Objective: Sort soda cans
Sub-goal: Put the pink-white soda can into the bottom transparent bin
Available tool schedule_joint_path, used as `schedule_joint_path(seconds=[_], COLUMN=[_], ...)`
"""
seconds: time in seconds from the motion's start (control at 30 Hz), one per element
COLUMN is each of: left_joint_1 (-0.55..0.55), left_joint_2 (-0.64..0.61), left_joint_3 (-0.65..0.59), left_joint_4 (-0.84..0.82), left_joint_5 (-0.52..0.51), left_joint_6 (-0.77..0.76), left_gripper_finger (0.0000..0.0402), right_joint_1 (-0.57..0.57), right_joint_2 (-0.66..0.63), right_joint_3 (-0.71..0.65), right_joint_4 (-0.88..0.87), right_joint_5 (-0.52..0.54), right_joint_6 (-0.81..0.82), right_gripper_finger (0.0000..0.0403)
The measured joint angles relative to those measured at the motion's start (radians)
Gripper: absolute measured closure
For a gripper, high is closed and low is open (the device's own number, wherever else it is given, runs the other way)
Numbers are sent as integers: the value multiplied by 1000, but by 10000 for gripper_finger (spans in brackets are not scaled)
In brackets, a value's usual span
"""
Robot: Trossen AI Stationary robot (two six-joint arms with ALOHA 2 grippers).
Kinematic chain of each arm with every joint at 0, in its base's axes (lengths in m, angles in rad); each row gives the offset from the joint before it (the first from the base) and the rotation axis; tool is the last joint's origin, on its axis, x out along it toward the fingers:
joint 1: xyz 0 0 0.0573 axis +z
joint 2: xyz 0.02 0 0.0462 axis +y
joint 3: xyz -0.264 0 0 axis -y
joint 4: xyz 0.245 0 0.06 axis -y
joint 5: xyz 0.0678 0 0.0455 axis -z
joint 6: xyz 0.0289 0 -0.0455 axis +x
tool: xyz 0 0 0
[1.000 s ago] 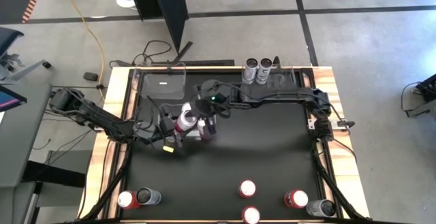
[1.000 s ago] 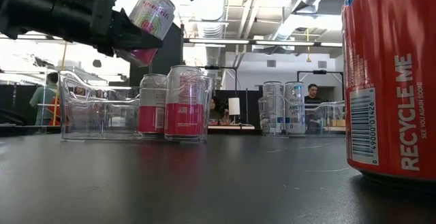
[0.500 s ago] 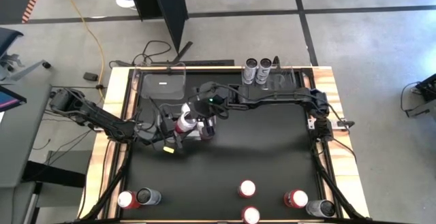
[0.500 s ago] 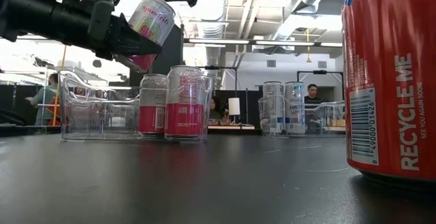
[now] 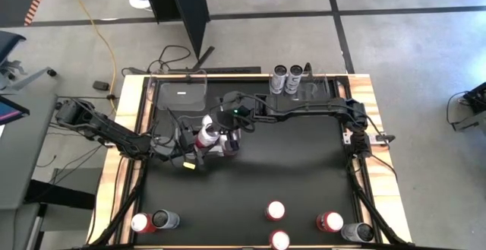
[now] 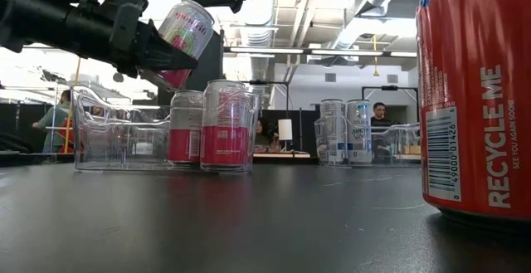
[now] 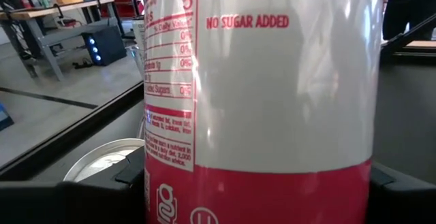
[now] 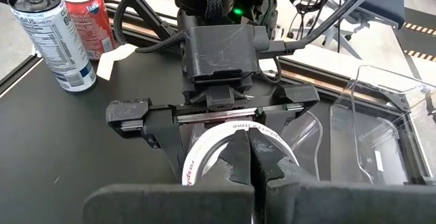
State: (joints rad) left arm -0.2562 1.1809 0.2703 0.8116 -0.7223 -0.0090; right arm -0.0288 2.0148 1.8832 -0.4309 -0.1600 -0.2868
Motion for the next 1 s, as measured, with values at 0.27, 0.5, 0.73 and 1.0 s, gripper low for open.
schedule_joint_path(seconds=[0.27,0.5,0.73,1.0], left_joint_1=[18,49,59,63], left_joint_2=[0,55,118,131], left_joint_3=[4,10,24,30], left_joint_4=[-1,6,-3,-9], left_joint_5=[3,12,13,39], left_joint_6=[-23,-52,-67,-122], left_gripper_finger=[100,109,112,112], right_joint_1=[0,3,4,3], right_joint_2=[4,33,92,93], right_joint_3=[0,0,1,0], right_joint_4=[12,12,9,-1], right_joint_5=[-14,-27,-31,-33], right_joint_6=[1,13,33,82], right_gripper_finger=[403,403,403,403])
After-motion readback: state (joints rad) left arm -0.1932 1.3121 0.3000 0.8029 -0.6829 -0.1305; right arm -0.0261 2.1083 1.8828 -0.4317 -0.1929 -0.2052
